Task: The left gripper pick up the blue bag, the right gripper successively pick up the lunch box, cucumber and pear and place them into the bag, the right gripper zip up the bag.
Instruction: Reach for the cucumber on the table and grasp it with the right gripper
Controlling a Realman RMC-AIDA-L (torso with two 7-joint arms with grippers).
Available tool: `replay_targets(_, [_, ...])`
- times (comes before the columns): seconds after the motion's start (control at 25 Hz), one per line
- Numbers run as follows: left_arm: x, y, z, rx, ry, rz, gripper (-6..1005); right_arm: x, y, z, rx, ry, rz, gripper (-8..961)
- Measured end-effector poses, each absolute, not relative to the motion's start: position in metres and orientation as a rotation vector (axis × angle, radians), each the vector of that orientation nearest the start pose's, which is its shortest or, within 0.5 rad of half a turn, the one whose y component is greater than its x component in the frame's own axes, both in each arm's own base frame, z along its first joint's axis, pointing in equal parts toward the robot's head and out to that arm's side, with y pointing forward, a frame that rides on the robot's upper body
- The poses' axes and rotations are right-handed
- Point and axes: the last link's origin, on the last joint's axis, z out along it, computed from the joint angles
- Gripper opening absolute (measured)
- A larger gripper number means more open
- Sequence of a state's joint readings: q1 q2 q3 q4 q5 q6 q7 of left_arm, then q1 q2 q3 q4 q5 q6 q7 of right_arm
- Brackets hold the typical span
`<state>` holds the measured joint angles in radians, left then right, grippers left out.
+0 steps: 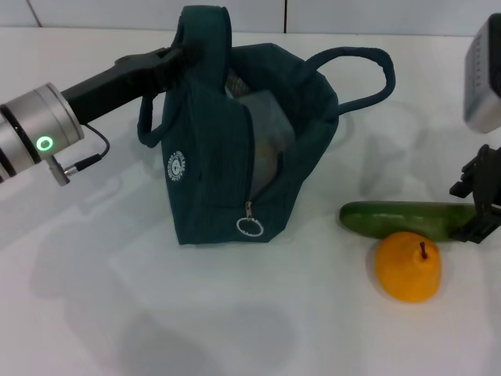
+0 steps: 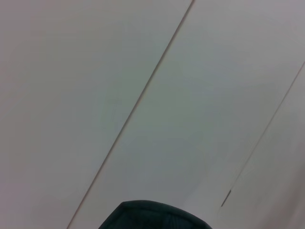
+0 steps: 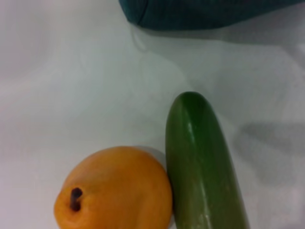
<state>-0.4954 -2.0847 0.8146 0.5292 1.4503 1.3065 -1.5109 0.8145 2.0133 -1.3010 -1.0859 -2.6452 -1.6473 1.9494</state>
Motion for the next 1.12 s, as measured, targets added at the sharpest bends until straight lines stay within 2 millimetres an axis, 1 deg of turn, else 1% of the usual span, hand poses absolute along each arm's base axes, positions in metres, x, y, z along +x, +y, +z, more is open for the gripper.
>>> replay_targets(0.28, [-0.257,0.364,0.010,-2.209,-0.990,-1.140,45,0.175,0.383,-0.007,-2.895,0.115,-0.903,687])
replay_targets(0.56, [-0.256,0.365,0.010,-2.210,-0.987,-1.140,45,0.177,0.383,-0.020,-2.897,0.084,-0.946,668])
replay_targets(0.84, [-0.256,0.365,0.010,-2.209,-0.987,-1.138,45,0.175,0.385,-0.025,-2.887,0.084,-0.925,650])
replay_targets(1.12, [-0.256,0.365,0.010,-2.210,-0.985,-1.138,45,0.175,0.385,-0.024,-2.902,0.115,-0.899,632])
